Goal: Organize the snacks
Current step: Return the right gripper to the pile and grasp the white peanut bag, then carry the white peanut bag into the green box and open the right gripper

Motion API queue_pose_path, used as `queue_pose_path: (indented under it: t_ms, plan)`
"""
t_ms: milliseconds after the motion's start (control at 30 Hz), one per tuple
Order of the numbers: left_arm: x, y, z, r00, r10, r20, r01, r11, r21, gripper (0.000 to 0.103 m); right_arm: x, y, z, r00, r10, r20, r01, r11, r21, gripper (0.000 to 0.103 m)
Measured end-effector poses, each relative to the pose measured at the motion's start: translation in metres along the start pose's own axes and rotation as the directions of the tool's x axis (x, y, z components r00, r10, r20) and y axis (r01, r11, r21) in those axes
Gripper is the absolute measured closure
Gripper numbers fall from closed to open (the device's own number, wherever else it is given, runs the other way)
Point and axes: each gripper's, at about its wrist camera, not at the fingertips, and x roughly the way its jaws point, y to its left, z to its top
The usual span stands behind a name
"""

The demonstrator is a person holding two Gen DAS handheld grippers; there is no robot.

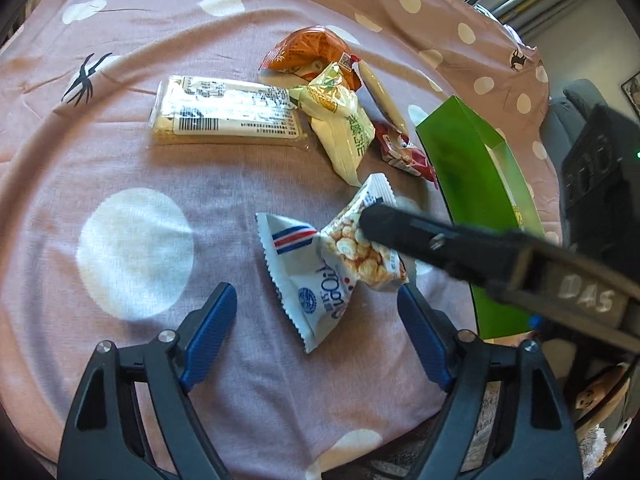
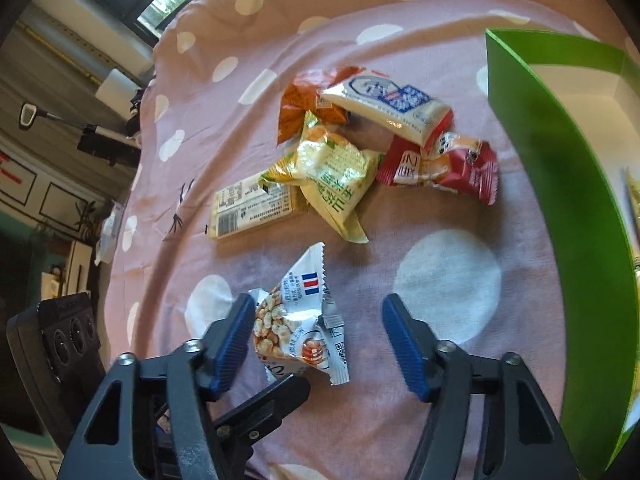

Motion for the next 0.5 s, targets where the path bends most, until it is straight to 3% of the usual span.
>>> queue_pose_path:
  t_ms: [233, 500]
  plan:
    - [0.006, 0.0, 0.003, 1.0, -0.027, 0.013, 0.027, 1.0, 0.011, 0.04, 0.015, -0.009, -0.006, 0.991, 0.128, -0.037, -0.126, 0.991, 0.034, 0.058]
    - [0.005, -0.003, 0.001, 0.998, -0.054, 0.018, 0.054, 0.998, 0.037, 0.058, 0.012, -0.009, -0.011, 0.989, 0.146, 0.002, -0.146, 0.989, 0.036, 0.059]
